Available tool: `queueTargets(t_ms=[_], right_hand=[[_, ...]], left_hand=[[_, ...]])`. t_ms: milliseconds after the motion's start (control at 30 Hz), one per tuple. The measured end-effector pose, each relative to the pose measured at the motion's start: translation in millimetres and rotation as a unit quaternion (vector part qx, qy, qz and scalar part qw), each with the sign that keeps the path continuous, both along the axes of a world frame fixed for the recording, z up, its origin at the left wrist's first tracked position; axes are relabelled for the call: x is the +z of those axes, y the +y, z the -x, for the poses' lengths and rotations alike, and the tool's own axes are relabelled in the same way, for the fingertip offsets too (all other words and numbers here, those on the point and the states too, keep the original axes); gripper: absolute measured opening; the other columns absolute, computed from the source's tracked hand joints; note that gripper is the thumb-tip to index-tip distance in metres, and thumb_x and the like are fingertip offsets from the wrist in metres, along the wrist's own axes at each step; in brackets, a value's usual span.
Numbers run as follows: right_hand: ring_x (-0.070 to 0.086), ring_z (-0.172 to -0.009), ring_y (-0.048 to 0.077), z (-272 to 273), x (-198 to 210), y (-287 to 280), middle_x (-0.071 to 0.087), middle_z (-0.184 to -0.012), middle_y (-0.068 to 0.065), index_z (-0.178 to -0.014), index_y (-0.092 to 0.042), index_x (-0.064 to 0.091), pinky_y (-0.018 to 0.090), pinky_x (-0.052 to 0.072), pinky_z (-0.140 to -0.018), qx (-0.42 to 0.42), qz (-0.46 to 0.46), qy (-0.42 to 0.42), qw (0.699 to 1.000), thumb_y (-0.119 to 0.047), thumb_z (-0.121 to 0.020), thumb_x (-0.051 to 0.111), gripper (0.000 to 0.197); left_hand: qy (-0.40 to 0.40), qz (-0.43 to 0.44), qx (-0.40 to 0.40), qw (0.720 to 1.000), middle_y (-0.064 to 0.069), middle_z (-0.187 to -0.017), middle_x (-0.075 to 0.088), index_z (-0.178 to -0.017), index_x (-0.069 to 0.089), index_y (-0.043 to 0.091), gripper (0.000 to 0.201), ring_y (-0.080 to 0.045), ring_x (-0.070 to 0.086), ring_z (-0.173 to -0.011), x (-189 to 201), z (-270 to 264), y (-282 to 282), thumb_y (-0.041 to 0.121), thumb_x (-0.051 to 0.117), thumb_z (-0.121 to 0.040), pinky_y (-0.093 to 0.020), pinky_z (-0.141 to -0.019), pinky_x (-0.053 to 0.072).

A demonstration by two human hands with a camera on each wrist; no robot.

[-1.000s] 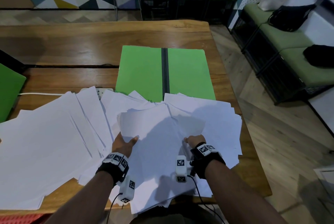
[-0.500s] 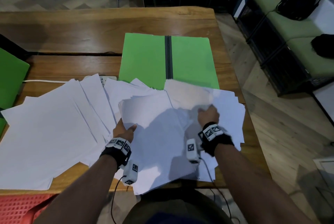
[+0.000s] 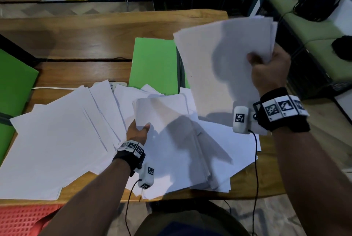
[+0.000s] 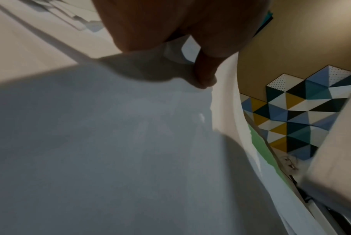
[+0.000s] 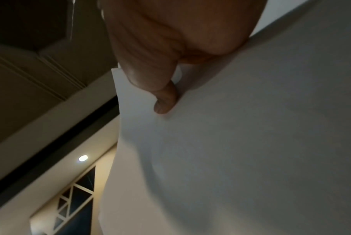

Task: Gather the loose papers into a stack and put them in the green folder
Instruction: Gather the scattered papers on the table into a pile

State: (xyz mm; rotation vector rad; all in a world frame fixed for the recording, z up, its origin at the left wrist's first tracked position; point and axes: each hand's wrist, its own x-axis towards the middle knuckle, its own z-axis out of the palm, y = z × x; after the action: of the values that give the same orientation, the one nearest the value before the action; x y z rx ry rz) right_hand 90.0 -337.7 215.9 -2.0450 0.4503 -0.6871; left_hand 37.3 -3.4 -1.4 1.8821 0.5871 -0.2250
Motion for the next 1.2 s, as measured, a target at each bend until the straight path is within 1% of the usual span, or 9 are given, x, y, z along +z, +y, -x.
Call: queueTargets(t_ms=[167, 233, 367, 467, 600, 800, 900, 1033, 1200], right_hand=[[0.054, -0.057, -0.004, -8, 9, 10, 0.063, -0.069, -0.005, -0.070, -0.016, 0.063, 0.024, 0.046, -0.055, 0.060, -0.081, -0.036, 0.994, -0.015, -0.070, 0.071, 0.008], [0.054, -0.058, -0.007, -8, -16, 21, 0.064, -0.074, -0.001, -0.079, -0.011, 0.067, 0.021, 0.045, -0.056, 0.085, -0.094, 0.005, 0.992, -0.014, -0.070, 0.071, 0.011], [0.061, -0.092, 0.016, 8, -94, 45, 0.062, -0.098, 0.004, -0.111, -0.002, 0.064, 0.025, 0.044, -0.074, 0.104, -0.106, 0.168, 0.975, -0.009, -0.082, 0.070, 0.030], [0.064, -0.101, 0.025, 25, -149, 62, 0.068, -0.106, 0.012, -0.114, -0.002, 0.064, 0.031, 0.050, -0.085, 0.124, -0.120, 0.251, 0.953, -0.009, -0.084, 0.067, 0.031], [0.062, -0.107, 0.029, 32, -187, 76, 0.067, -0.113, 0.015, -0.117, -0.005, 0.060, 0.026, 0.043, -0.082, 0.114, -0.094, 0.323, 0.935, -0.015, -0.083, 0.069, 0.037], [0.039, -0.134, 0.030, 31, -204, 109, 0.038, -0.146, 0.015, -0.144, -0.012, 0.023, 0.034, 0.032, -0.108, 0.177, -0.084, 0.390, 0.900, -0.011, -0.085, 0.067, 0.074], [0.023, -0.140, 0.032, 33, -210, 121, 0.020, -0.151, 0.014, -0.150, -0.011, 0.009, 0.039, 0.024, -0.115, 0.189, 0.007, 0.430, 0.883, -0.020, -0.084, 0.069, 0.089], [0.024, -0.135, 0.035, 33, -211, 121, 0.022, -0.146, 0.016, -0.149, -0.008, 0.010, 0.040, 0.029, -0.110, 0.206, 0.094, 0.476, 0.850, -0.026, -0.087, 0.061, 0.082], [0.028, -0.135, 0.033, 16, -205, 121, 0.025, -0.147, 0.017, -0.150, -0.007, 0.010, 0.037, 0.026, -0.111, 0.226, 0.094, 0.451, 0.858, -0.018, -0.093, 0.051, 0.071]], left_hand=[[0.013, 0.010, -0.001, 1.000, -0.014, -0.117, 0.065, -0.129, 0.055, 0.012, 0.045, -0.031, 0.061, -0.109, -1, -2, -2, 0.027, 0.066, -0.087, -0.036, -0.092, 0.047], [0.020, 0.006, 0.002, 1.000, -0.014, -0.116, 0.066, -0.127, 0.055, 0.012, 0.044, -0.032, 0.061, -0.108, -1, -3, -2, 0.026, 0.066, -0.087, -0.032, -0.089, 0.046], [0.020, 0.009, -0.004, 1.000, -0.013, -0.117, 0.065, -0.128, 0.054, 0.011, 0.044, -0.031, 0.060, -0.110, -2, -3, -2, 0.026, 0.065, -0.088, -0.032, -0.090, 0.045], [0.014, 0.012, 0.002, 1.000, -0.012, -0.114, 0.065, -0.127, 0.056, 0.012, 0.044, -0.028, 0.061, -0.105, -5, -1, 0, 0.029, 0.066, -0.087, -0.033, -0.090, 0.046], [0.021, 0.032, 0.014, 0.999, -0.010, -0.105, 0.063, -0.125, 0.055, 0.009, 0.039, -0.028, 0.060, -0.103, -8, -1, -1, 0.027, 0.062, -0.091, -0.034, -0.087, 0.044], [0.022, 0.050, 0.014, 0.998, -0.012, -0.128, 0.059, -0.137, 0.046, 0.014, 0.070, -0.031, 0.055, -0.118, -10, -2, 0, 0.059, 0.049, -0.083, -0.040, -0.100, 0.043], [0.002, 0.071, 0.007, 0.997, 0.002, -0.133, 0.043, -0.148, 0.021, 0.024, 0.070, -0.017, 0.042, -0.124, -6, -3, -4, 0.049, 0.052, -0.091, -0.033, -0.104, 0.034], [-0.022, 0.064, -0.027, 0.997, -0.005, -0.151, 0.031, -0.148, 0.000, 0.041, 0.080, -0.024, 0.036, -0.135, -3, -18, 2, 0.042, 0.056, -0.091, -0.040, -0.109, 0.031], [-0.008, 0.001, -0.072, 0.997, -0.007, -0.154, 0.030, -0.148, 0.016, 0.037, 0.068, -0.030, 0.036, -0.137, 0, -55, 10, 0.037, 0.056, -0.093, -0.043, -0.108, 0.035]])
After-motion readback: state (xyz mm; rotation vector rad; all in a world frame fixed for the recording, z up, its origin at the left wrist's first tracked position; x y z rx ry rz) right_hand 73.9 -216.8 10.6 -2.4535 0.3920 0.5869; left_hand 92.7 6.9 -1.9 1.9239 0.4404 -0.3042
